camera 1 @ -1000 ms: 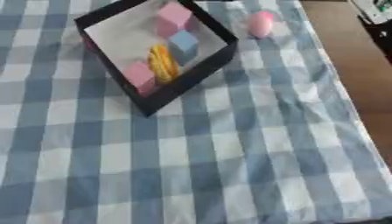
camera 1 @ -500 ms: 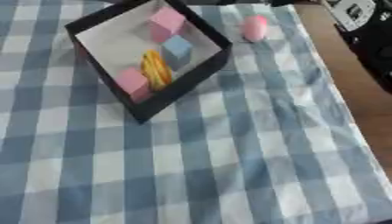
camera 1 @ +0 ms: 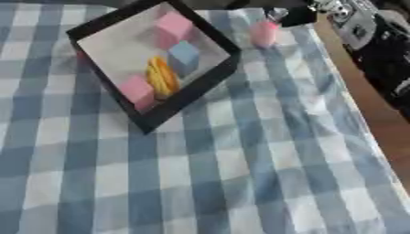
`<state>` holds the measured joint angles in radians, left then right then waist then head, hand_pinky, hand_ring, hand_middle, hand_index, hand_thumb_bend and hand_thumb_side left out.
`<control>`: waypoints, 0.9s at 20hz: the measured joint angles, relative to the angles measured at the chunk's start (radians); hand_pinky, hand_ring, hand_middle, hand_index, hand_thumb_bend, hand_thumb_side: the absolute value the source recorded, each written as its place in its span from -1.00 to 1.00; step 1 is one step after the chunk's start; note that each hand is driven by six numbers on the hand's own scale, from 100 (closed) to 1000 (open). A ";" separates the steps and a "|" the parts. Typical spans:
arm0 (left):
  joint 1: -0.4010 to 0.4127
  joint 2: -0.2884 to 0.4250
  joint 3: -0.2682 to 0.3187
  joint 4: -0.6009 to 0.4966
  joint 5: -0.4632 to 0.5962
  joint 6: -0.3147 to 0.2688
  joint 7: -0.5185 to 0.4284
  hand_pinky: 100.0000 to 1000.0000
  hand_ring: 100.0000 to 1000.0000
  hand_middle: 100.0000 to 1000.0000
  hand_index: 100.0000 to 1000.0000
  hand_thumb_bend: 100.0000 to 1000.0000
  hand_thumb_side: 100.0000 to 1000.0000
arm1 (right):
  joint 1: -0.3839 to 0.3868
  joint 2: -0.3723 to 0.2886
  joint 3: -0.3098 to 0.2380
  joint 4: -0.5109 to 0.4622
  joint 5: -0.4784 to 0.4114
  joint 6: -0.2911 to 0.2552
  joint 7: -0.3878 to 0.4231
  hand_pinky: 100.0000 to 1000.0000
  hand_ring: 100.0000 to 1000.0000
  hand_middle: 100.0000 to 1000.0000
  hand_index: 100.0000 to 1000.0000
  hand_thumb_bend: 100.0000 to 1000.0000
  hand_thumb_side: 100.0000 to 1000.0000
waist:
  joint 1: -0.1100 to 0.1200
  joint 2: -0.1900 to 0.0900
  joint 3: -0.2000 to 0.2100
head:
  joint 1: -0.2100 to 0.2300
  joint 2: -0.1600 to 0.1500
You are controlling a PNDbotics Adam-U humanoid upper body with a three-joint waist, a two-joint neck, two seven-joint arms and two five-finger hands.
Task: Pick up objects on the table and place them in the box.
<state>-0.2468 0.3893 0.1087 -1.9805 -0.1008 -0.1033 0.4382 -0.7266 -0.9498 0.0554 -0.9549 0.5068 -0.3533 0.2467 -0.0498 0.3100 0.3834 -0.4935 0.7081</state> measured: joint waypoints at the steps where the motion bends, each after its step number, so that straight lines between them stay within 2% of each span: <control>1: 0.000 -0.002 0.000 0.000 0.000 0.001 -0.001 0.81 0.42 0.28 0.74 -1.00 0.24 | -0.001 0.004 0.000 0.005 0.009 -0.004 0.008 0.74 0.70 0.63 0.82 -1.00 -0.12 | 0.000 0.000 -0.001 | 0.001 0.000; 2: 0.000 -0.003 0.000 0.000 0.000 0.001 -0.002 0.81 0.42 0.28 0.74 -1.00 0.24 | -0.004 0.006 -0.001 0.010 0.014 -0.009 0.018 0.74 0.70 0.62 0.82 -1.00 -0.16 | 0.001 0.000 -0.002 | 0.002 0.000; 4: 0.000 -0.003 -0.002 0.000 0.000 0.001 -0.004 0.81 0.42 0.28 0.74 -1.00 0.24 | -0.005 0.010 -0.004 0.015 0.017 -0.018 0.043 0.74 0.69 0.61 0.82 -1.00 -0.10 | 0.003 0.000 -0.004 | 0.004 0.000; 11: 0.002 -0.003 -0.006 0.000 0.000 0.004 -0.013 0.81 0.42 0.28 0.74 -1.00 0.25 | -0.011 0.022 -0.006 0.034 -0.027 -0.030 0.126 0.74 0.68 0.61 0.83 -1.00 0.38 | 0.005 0.000 -0.008 | 0.008 0.000; 16: 0.003 -0.003 -0.006 0.000 0.000 0.005 -0.016 0.81 0.42 0.27 0.74 -1.00 0.25 | -0.013 0.032 -0.006 0.040 -0.054 -0.032 0.163 0.75 0.69 0.62 0.85 -1.00 0.50 | 0.006 0.000 -0.013 | 0.009 -0.001; 18: 0.003 -0.003 -0.006 0.000 -0.001 0.005 -0.017 0.81 0.42 0.27 0.74 -1.00 0.25 | -0.016 0.032 -0.005 0.039 -0.054 -0.035 0.167 0.75 0.70 0.62 0.85 -1.00 0.50 | 0.008 0.000 -0.014 | 0.009 -0.001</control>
<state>-0.2438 0.3858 0.1029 -1.9805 -0.1015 -0.0987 0.4216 -0.7423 -0.9173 0.0503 -0.9156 0.4530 -0.3879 0.4133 -0.0422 0.3100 0.3695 -0.4846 0.7075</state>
